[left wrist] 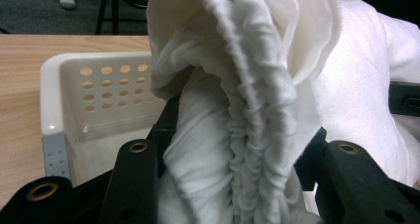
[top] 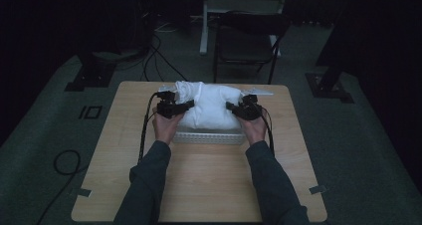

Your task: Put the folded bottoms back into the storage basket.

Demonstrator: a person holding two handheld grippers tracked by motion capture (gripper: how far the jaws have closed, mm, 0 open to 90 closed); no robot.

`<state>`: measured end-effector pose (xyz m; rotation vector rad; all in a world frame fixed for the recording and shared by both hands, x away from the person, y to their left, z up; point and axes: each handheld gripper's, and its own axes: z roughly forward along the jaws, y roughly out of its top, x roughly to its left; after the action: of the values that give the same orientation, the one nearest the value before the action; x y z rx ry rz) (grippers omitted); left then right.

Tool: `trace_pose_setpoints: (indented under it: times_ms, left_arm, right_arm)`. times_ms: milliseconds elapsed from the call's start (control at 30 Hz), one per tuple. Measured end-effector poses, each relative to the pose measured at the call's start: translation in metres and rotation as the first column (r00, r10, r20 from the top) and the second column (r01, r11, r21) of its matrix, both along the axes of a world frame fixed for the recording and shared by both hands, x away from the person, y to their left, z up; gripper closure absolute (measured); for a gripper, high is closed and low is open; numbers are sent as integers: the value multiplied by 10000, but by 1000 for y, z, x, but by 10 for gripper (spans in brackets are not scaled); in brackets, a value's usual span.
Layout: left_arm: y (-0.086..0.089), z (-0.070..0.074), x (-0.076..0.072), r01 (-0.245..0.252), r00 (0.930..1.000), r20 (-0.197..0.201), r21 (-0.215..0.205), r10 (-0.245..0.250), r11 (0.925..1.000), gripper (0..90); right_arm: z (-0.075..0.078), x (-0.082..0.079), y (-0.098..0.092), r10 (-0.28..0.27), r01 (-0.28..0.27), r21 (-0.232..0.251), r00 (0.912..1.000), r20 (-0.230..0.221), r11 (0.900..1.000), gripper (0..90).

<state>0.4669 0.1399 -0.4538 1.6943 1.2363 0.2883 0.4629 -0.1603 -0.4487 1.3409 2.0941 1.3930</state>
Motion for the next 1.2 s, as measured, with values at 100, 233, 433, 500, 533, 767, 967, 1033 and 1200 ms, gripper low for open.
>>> trace_pose_setpoints:
  times_ms: [100, 233, 433, 500, 533, 767, 967, 1033, 1200]
  left_arm:
    - [-1, -2, 1, -51, 10000, -52, 45, 52, 10000, 530]
    - [-1, -2, 1, -112, 9999, -66, 91, 113, 9999, 531]
    - [-4, -4, 2, -223, 9997, -93, 172, 225, 9996, 530]
    - [-5, -4, 2, -242, 9996, -105, 189, 244, 9995, 530]
    - [-5, -4, 2, -255, 9996, -117, 203, 257, 9995, 530]
    - [-7, -6, 2, -402, 9991, -145, 444, 409, 9982, 530]
    - [-9, -10, 4, -494, 9984, -242, 558, 508, 9972, 530]
    - [-10, -11, 3, -539, 9981, -267, 646, 558, 9965, 530]
    - [-13, -12, 2, -565, 9977, -311, 856, 594, 9947, 529]
  right_arm:
    - [-2, 0, 1, -63, 63, -45, 10000, -35, 10000, 706]
    - [-3, 1, 2, -69, 68, -79, 10000, -22, 9999, 706]
    - [-4, 3, 2, -106, 105, -168, 9999, -61, 9998, 706]
    - [-5, 4, 2, -117, 116, -196, 9999, -47, 9997, 706]
    - [-6, 4, 2, -133, 131, -193, 9999, -73, 9997, 706]
    - [-8, 6, 4, -171, 166, -327, 9997, -155, 9993, 706]
    - [-10, 8, 7, -199, 187, -565, 9996, -219, 9982, 706]
    - [-11, 8, 7, -202, 186, -633, 9995, -247, 9978, 706]
    - [-13, 8, 7, -176, 145, -750, 9990, -410, 9971, 706]
